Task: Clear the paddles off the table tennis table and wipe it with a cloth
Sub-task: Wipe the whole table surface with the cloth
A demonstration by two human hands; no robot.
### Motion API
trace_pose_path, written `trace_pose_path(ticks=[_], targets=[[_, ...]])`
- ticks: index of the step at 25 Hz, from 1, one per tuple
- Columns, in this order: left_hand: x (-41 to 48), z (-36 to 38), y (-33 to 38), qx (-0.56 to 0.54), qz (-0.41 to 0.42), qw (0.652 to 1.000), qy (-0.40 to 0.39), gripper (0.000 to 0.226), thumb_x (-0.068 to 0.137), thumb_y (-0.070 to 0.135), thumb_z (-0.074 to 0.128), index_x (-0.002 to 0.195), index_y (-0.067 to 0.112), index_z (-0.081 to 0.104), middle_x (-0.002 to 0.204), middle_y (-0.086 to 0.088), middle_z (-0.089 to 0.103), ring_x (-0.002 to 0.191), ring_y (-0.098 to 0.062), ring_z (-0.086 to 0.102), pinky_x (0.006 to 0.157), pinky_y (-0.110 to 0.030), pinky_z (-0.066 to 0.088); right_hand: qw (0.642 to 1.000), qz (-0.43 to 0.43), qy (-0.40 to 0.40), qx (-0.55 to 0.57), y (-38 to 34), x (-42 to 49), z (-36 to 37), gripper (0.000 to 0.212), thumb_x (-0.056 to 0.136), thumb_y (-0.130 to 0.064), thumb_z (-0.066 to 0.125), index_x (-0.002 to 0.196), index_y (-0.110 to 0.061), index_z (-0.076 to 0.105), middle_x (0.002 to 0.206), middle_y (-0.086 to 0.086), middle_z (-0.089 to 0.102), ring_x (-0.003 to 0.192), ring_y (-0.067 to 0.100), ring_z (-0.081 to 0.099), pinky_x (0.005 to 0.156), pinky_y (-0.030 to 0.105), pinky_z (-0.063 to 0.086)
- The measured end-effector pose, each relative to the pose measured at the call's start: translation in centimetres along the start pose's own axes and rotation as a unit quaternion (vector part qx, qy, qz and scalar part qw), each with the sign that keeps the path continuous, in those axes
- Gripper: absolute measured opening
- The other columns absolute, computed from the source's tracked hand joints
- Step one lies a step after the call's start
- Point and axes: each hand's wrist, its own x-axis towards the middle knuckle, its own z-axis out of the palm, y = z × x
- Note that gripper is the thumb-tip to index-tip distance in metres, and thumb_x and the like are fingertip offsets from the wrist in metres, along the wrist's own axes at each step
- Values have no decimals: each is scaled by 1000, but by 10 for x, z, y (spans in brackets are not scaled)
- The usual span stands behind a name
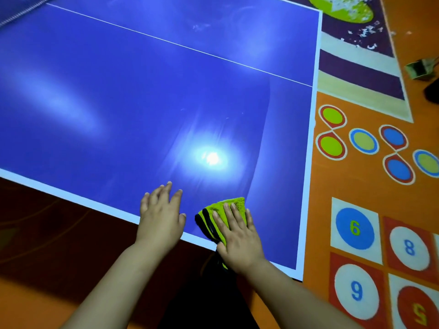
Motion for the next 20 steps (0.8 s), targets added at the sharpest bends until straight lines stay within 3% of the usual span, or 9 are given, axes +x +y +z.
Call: trace_pose_path(ticks=[5,9,13,20], targets=[[7,-5,22,-10,30,1000,2,57,93,33,45,145,21,26,156,-5,11,142,-23,8,114,-41,3,998,23,-14,-51,49,-17,-14,74,68,-42,41,141,-30,45,146,9,45,139,29,35,111,54,13],[27,3,45,-16,51,998,-10,57,92,33,47,144,20,29,155,-6,14,142,-25,10,114,-42,4,999,48,-19,-2,36,-16,-1,70,81,-62,40,144,-32,39,149,12,39,143,31,25,107,53,16],[76,12,69,-16,52,998,-25,58,92,34,47,145,21,28,156,-5,13,142,-24,10,114,-41,4,999,-7,40,-19,73,28,-2,63,87,-58,37,146,-37,31,154,7,32,145,29,18,111,53,12],[192,26,131,-42,16,999,-22,66,87,33,55,145,21,26,156,-4,13,141,-24,12,114,-40,3,993,-100,61,-25,173,172,-42,62,88,-58,33,147,-39,27,157,4,25,147,26,17,115,50,4]])
